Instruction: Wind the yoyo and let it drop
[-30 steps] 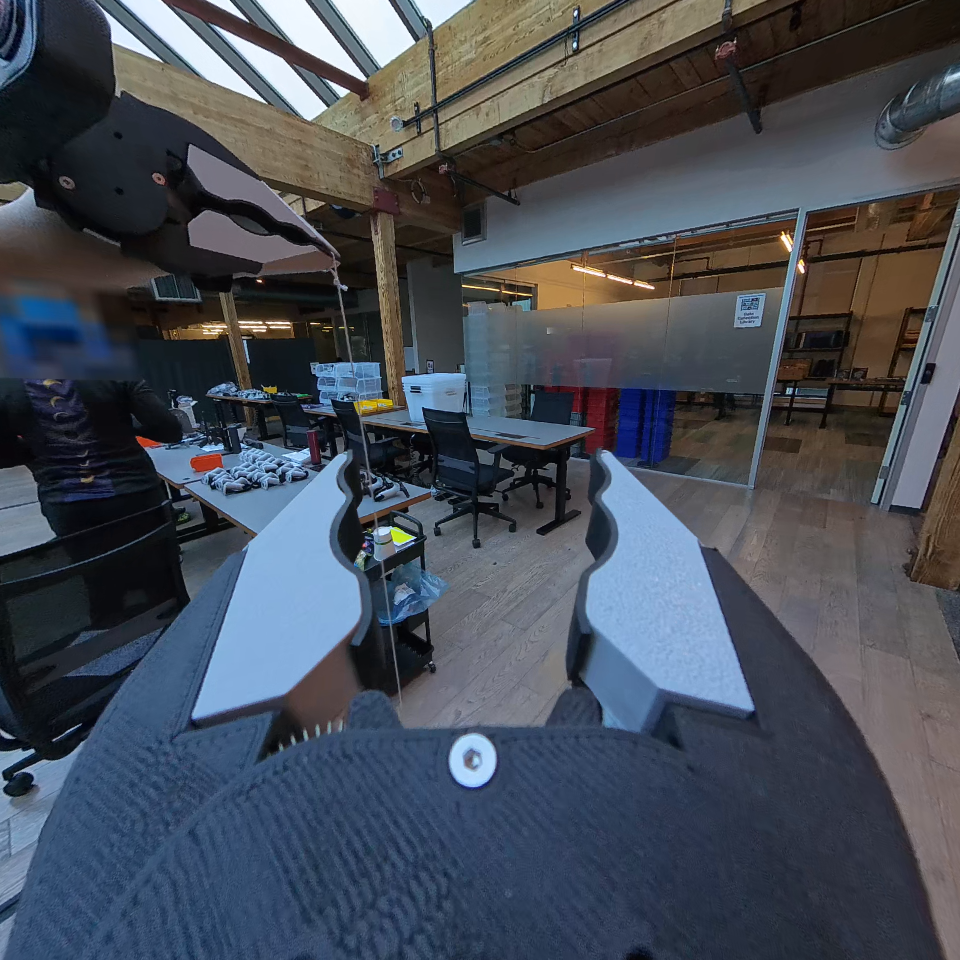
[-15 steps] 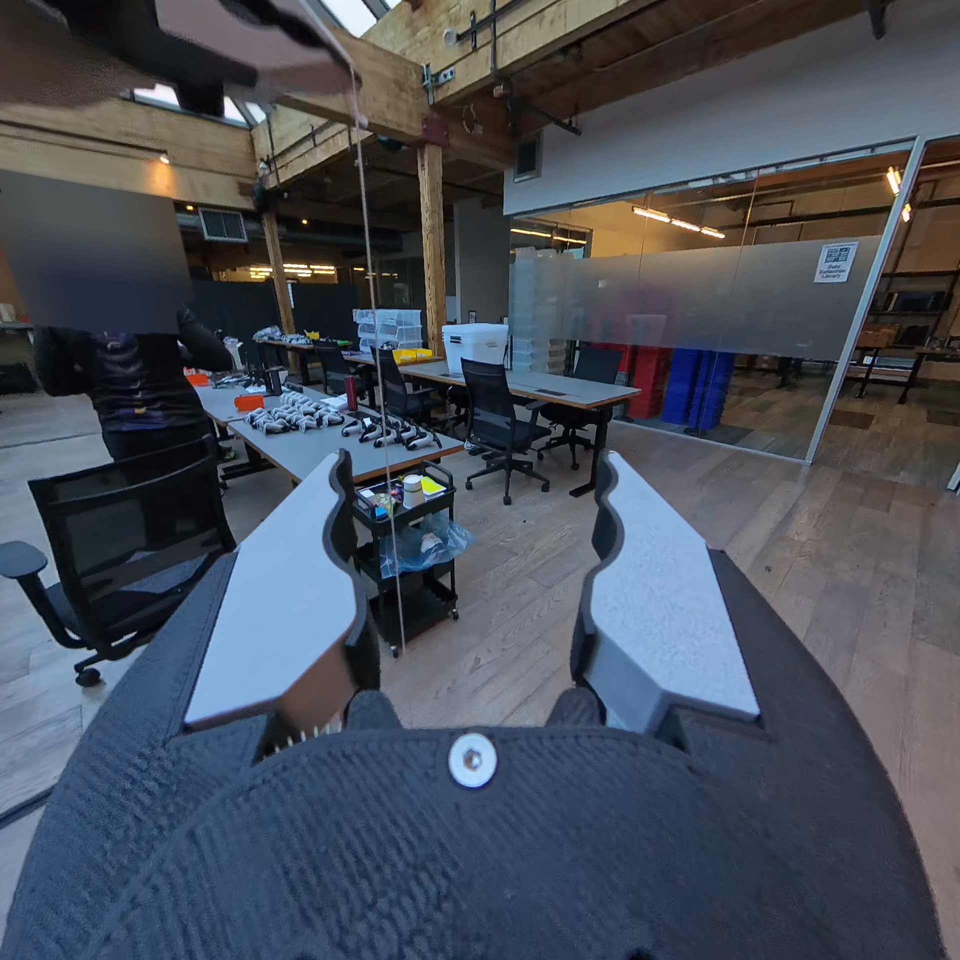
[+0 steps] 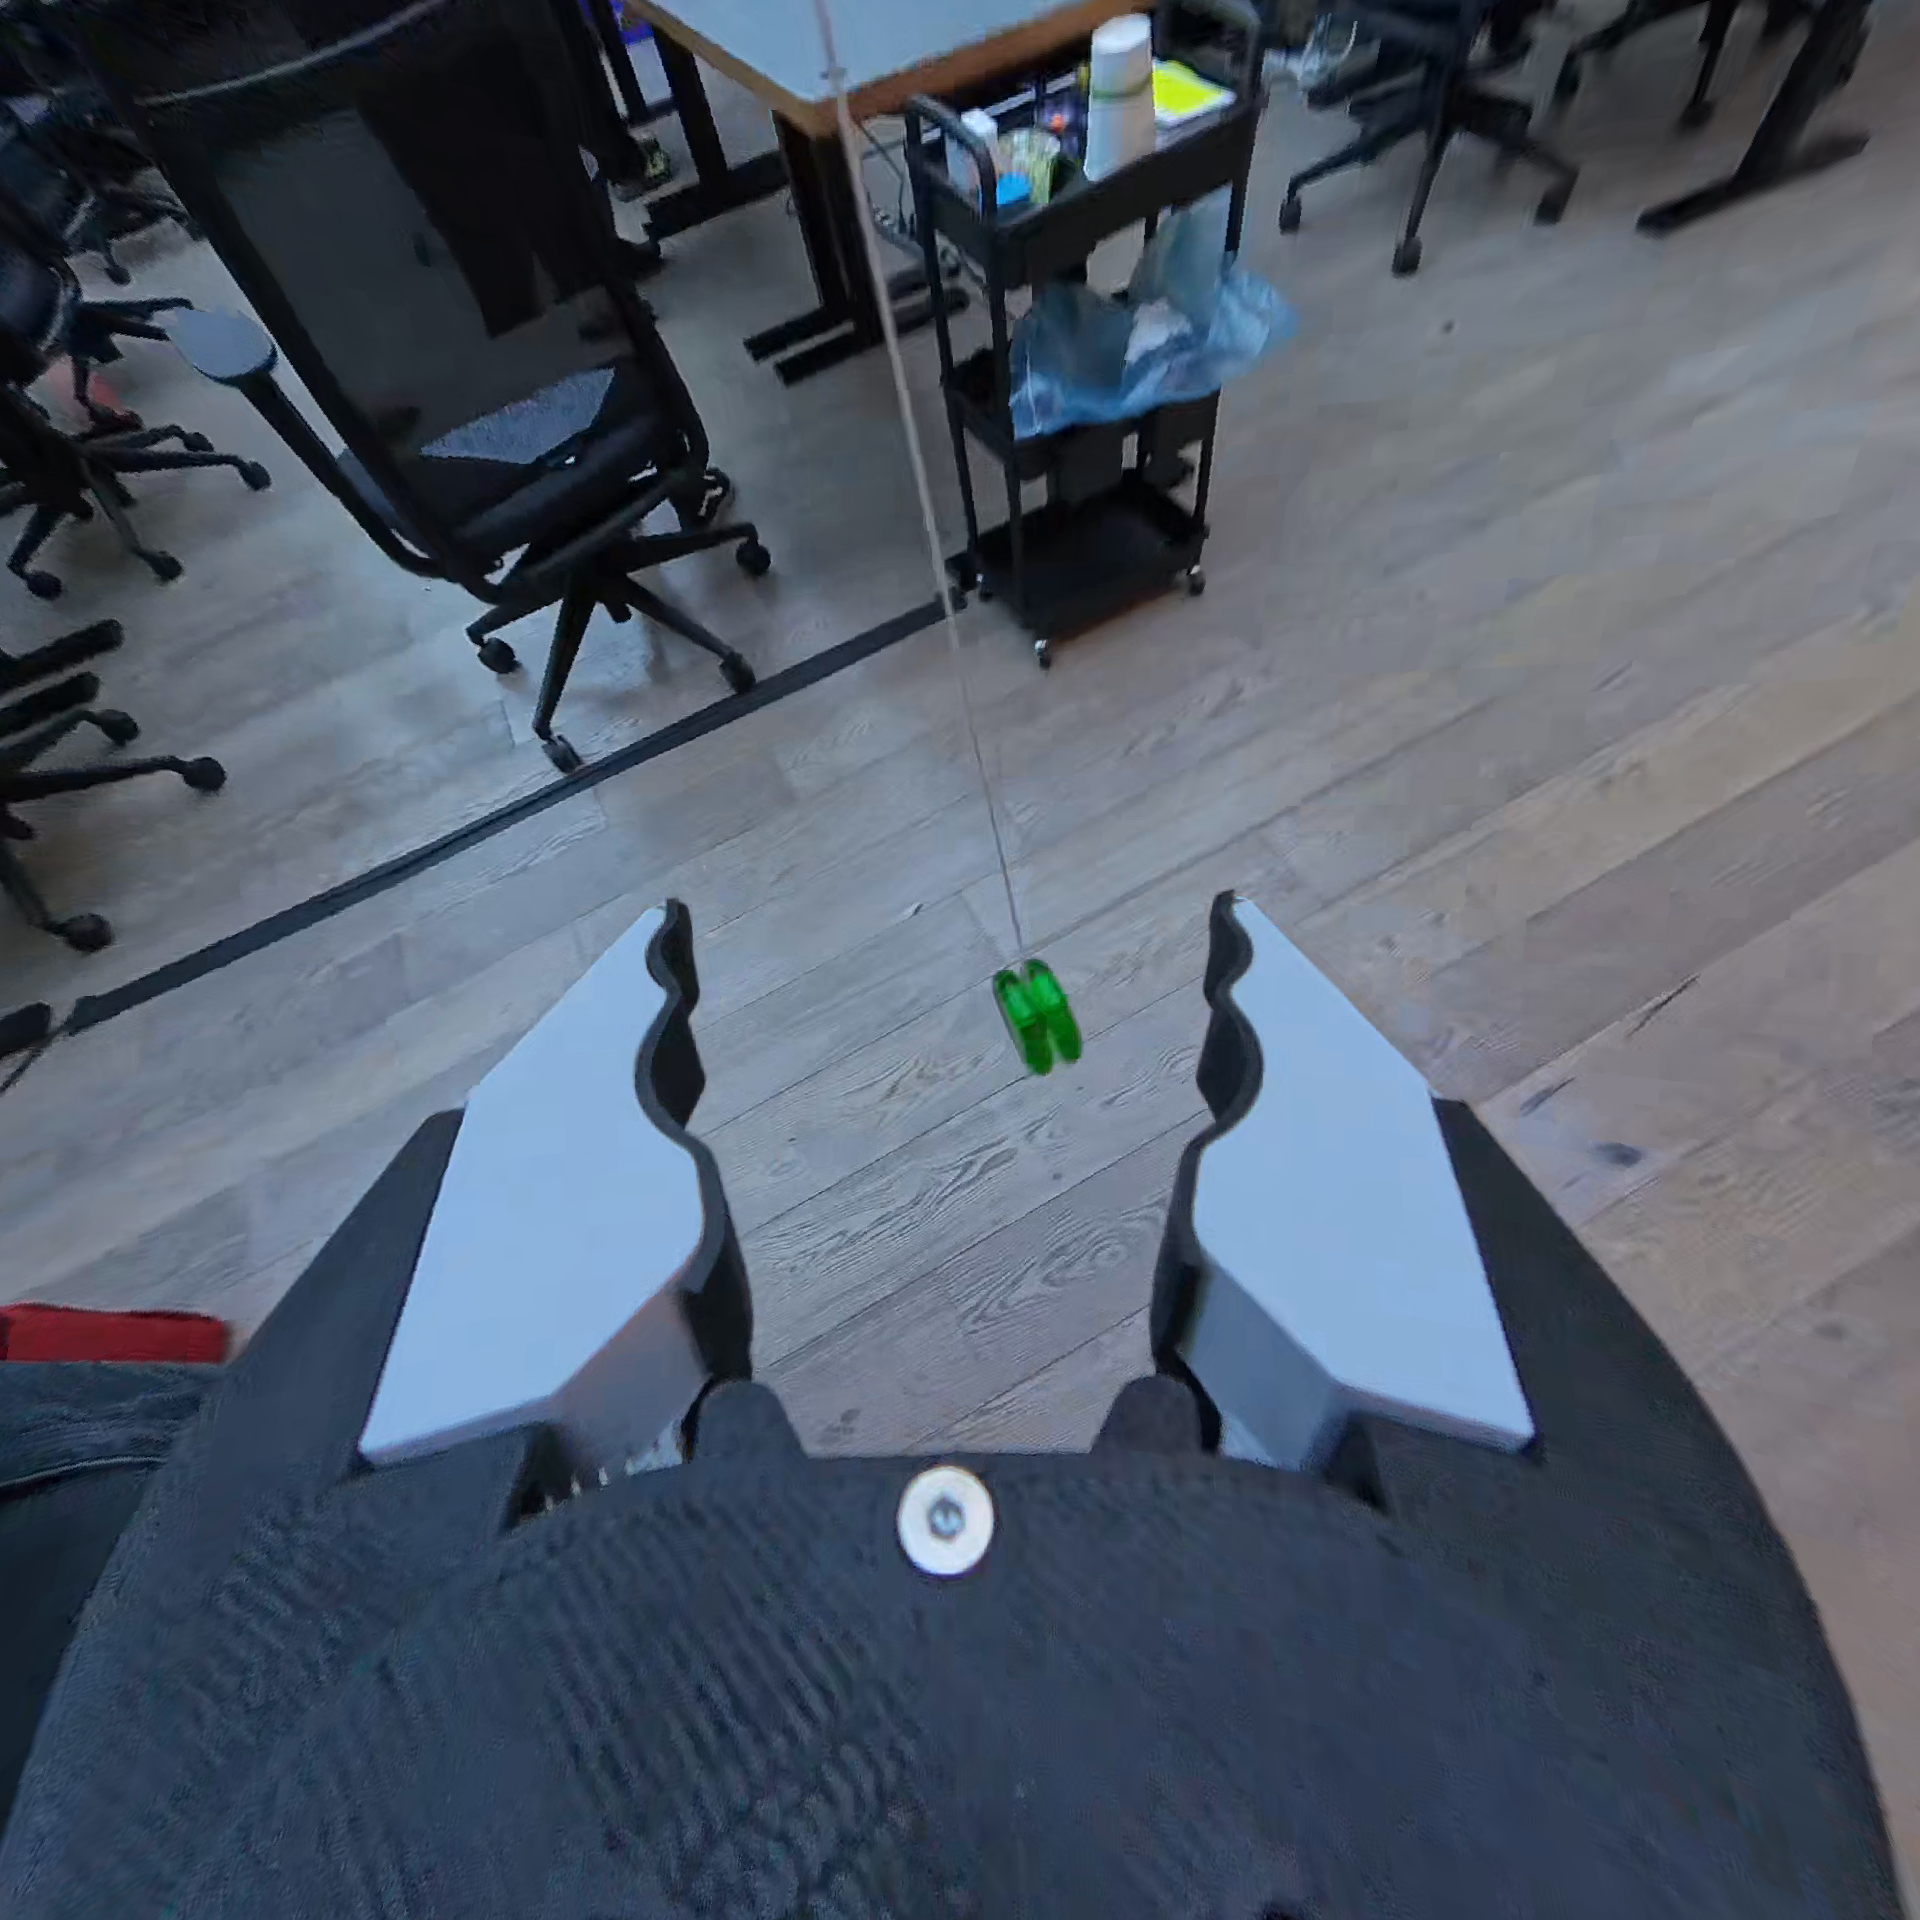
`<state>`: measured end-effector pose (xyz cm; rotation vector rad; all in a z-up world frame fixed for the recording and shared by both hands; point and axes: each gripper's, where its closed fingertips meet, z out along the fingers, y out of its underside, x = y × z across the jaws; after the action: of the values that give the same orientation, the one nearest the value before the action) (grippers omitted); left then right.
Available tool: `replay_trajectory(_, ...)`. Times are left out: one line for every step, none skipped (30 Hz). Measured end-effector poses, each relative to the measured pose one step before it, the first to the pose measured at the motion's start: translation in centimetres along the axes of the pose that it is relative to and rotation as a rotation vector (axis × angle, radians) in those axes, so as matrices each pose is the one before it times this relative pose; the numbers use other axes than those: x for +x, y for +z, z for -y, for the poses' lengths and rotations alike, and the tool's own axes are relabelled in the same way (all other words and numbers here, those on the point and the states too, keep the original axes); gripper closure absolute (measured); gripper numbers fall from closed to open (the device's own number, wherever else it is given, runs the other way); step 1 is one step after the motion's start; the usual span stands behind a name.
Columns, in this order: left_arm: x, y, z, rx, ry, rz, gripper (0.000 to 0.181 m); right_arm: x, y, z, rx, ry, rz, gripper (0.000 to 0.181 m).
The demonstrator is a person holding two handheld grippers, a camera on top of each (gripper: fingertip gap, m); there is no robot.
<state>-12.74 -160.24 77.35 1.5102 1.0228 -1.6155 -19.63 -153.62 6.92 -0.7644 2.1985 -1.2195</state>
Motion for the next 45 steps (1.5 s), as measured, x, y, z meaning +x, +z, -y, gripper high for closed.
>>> replay_trajectory(-1.518, -0.565, 0.408, 0.0049, -0.0021, 0.0236, 0.181, -0.384, 1.123, -1.583, -0.016, 0.0456, 0.0083, 0.082)
replay_trajectory(-1.475, -0.539, 0.449, 0.0059, -0.0015, 0.023, 0.181, -0.258, 1.039, -1.182, -0.0057, 0.0305, 0.0023, 0.082)
replay_trajectory(-1.374, -0.504, 0.441, 0.0044, -0.0025, 0.0198, 0.181, -0.174, 0.928, -0.833, 0.0019, 0.0166, -0.0019, 0.082)
replay_trajectory(-1.303, -0.481, 0.425, 0.0029, -0.0026, 0.0178, 0.181, -0.215, 0.832, -0.629, -0.0005, 0.002, 0.0004, 0.082)
replay_trajectory(-1.228, -0.429, 0.387, 0.0015, -0.0015, 0.0173, 0.181, -0.104, 0.788, -0.579, -0.0113, -0.0092, -0.0041, 0.081)
replay_trajectory(-1.152, -0.376, 0.292, -0.0017, 0.0, 0.0158, 0.181, -0.057, 0.735, -0.504, -0.0185, -0.0117, -0.0069, 0.08)
replay_trajectory(-1.047, -0.329, 0.193, -0.0048, 0.0009, 0.0141, 0.181, -0.046, 0.679, -0.404, -0.0208, -0.0084, -0.0084, 0.079)
replay_trajectory(-0.939, -0.282, 0.102, -0.006, 0.0003, 0.0128, 0.181, -0.066, 0.596, -0.288, -0.0191, -0.0031, -0.0098, 0.077)
replay_trajectory(-0.827, -0.243, 0.003, -0.0072, 0.0002, 0.0111, 0.181, -0.296, 0.501, -0.189, -0.0144, -0.0036, 0.001, 0.076)
replay_trajectory(-0.723, -0.213, -0.065, -0.0074, -0.0003, 0.0101, 0.181, -0.265, 0.424, -0.175, -0.0131, 0.0008, -0.0042, 0.075)
replay_trajectory(-0.613, -0.196, -0.108, -0.0058, -0.0011, 0.0101, 0.181, -0.389, 0.362, -0.05, -0.003, 0.0047, 0.0019, 0.075)
replay_trajectory(-0.511, -0.176, -0.128, -0.0038, -0.0036, 0.0088, 0.181, -0.456, 0.339, -0.006, 0.0048, -0.0007, 0.007, 0.075)
replay_trajectory(-0.384, -0.156, -0.146, -0.0025, -0.0069, 0.0054, 0.181, -0.372, 0.367, -0.079, 0.0027, -0.0048, 0.0045, 0.075)
replay_trajectory(-0.253, -0.131, -0.155, -0.0025, -0.0053, 0.0034, 0.181, -0.43, 0.447, -0.288, -0.0069, -0.0048, 0.0111, 0.075)
replay_trajectory(-0.176, -0.105, -0.162, -0.0029, -0.0006, 0.0032, 0.181, -0.599, 0.527, -0.399, -0.0112, -0.0043, 0.0248, 0.075)
replay_trajectory(-0.091, -0.079, -0.199, -0.0038, 0.0015, 0.0022, 0.181, -0.627, 0.564, -0.472, -0.012, -0.0015, 0.0246, 0.075)
replay_trajectory(-0.009, -0.051, -0.217, -0.0048, 0.0023, 0.0, 0.181, -0.636, 0.605, -0.619, -0.0198, 0.0103, 0.0239, 0.075)
replay_trajectory(0.045, -0.031, -0.206, -0.0043, 0.0039, -0.0006, 0.181, -0.623, 0.642, -0.766, -0.0298, 0.0212, 0.0199, 0.075)
replay_trajectory(0.065, -0.041, -0.18, -0.0029, 0.0022, -0.0006, 0.181, -0.46, 0.621, -0.766, -0.0328, 0.0169, 0.0084, 0.077)
replay_trajectory(0.088, -0.038, -0.138, -0.0014, -0.0017, -0.0024, 0.181, -0.499, 0.458, -0.589, -0.0225, 0.0093, 0.01, 0.092)
replay_trajectory(0.131, -0.058, -0.088, 0.0011, -0.0033, -0.0044, 0.181, -0.411, 0.403, -0.29, 0.001, 0.0057, 0.0019, 0.101)
replay_trajectory(0.145, -0.08, -0.035, 0.0026, -0.0021, -0.0047, 0.181, -0.162, 0.383, -0.2, 0.0063, 0.0054, -0.0157, 0.102)
replay_trajectory(0.122, -0.085, 0.006, 0.0038, 0.0009, -0.0031, 0.181, -0.331, 0.286, -0.092, 0.0092, -0.0035, -0.004, 0.121)
replay_trajectory(0.101, -0.123, 0.058, 0.0055, 0.0002, -0.0032, 0.181, -0.339, 0.262, 0.022, 0.0153, 0.0046, -0.0005, 0.146)
replay_trajectory(0.121, -0.125, 0.094, 0.0059, -0.0015, -0.0057, 0.181, -1.128, 0.372, -0.139, 0.0004, 0.0093, 0.0551, 0.147)
replay_trajectory(0.14, -0.138, 0.162, 0.0062, 0.0011, -0.0079, 0.181, -0.824, 0.367, -0.347, -0.0203, 0.0187, 0.0342, 0.147)
replay_trajectory(0.136, -0.175, 0.254, 0.0095, 0.0037, -0.0064, 0.181, -0.495, 0.195, -0.211, -0.0084, 0.0144, 0.0038, 0.148)
replay_trajectory(0.147, -0.198, 0.39, 0.0153, 0.0009, -0.0052, 0.181, -0.549, -0.017, -0.028, 0.0161, 0.0069, -0.0035, 0.148)
replay_trajectory(0.24, -0.205, 0.469, 0.02, -0.004, -0.0091, 0.181, -0.703, -0.202, -0.08, 0.0206, 0.0129, 0.0022, 0.148)
replay_trajectory(0.388, -0.171, 0.491, 0.0239, -0.0077, -0.012, 0.181, -0.706, -0.326, -0.285, 0.0189, 0.0195, 0.0003, 0.148)
replay_trajectory(0.531, -0.151, 0.448, 0.0283, -0.0114, -0.0139, 0.181, -0.596, -0.43, -0.531, 0.0184, 0.0192, -0.011, 0.149)
replay_trajectory(0.767, -0.136, 0.339, 0.0339, -0.0152, -0.0173, 0.181, -0.435, -0.543, -0.784, 0.0166, 0.0188, -0.025, 0.15)
replay_trajectory(1.087, -0.139, 0.107, 0.0351, -0.0174, -0.0239, 0.181, -0.335, -0.614, -1.077, 0.0137, 0.0228, -0.033, 0.15)
replay_trajectory(1.346, -0.148, -0.281, 0.0316, -0.0153, -0.0256, 0.181, -0.333, -0.666, -1.346, 0.0102, 0.028, -0.0314, 0.151)
replay_trajectory(1.539, -0.156, -0.769, 0.0248, -0.0157, -0.0225, 0.181, -0.157, -0.728, -1.596, 0.0059, 0.0337, -0.0402, 0.152)
replay_trajectory(1.795, -0.217, -1.275, 0.0164, -0.0269, -0.0239, 0.181, -0.036, -0.798, -1.785, 0.0041, 0.0379, -0.0412, 0.152)
replay_trajectory(1.963, -0.294, -1.656, 0.0154, -0.0389, -0.0229, 0.181, -0.152, -0.855, -1.773, 0.0096, 0.0404, -0.0205, 0.152)
replay_trajectory(1.851, -0.381, -2.028, 0.0116, -0.043, -0.0098, 0.181, -0.243, -0.896, -1.725, 0.0078, 0.0344, 0.0018, 0.152)
replay_trajectory(1.552, -0.493, -2.405, -0.0003, -0.0477, 0.0053, 0.181, -0.078, -0.911, -1.674, -0.0019, 0.0172, 0.0026, 0.153)
replay_trajectory(1.199, -0.641, -2.512, -0.0048, -0.0604, 0.0128, 0.181, 0.442, -0.898, -1.618, -0.0138, -0.004, -0.0245, 0.152)
replay_trajectory(0.844, -0.776, -2.463, -0.0033, -0.0811, 0.0152, 0.181, 0.612, -0.832, -1.441, -0.0159, -0.0171, -0.0262, 0.152)
replay_trajectory(0.596, -0.829, -2.388, -0.01, -0.0987, 0.008, 0.181, 0.495, -0.753, -1.235, -0.0141, -0.0115, -0.0075, 0.152)
replay_trajectory(0.37, -0.79, -2.284, -0.0212, -0.0953, 0.0042, 0.181, 0.598, -0.736, -1.032, -0.0103, 0.0036, -0.0042, 0.152)
replay_trajectory(0.13, -0.764, -2.083, -0.0283, -0.0734, 0.0113, 0.181, 0.665, -0.745, -0.794, -0.0042, 0.0152, 0.0009, 0.152)
replay_trajectory(-0.002, -0.802, -1.767, -0.0307, -0.0404, 0.0202, 0.181, 0.732, -0.783, -0.459, 0.0064, 0.0222, 0.0055, 0.152)
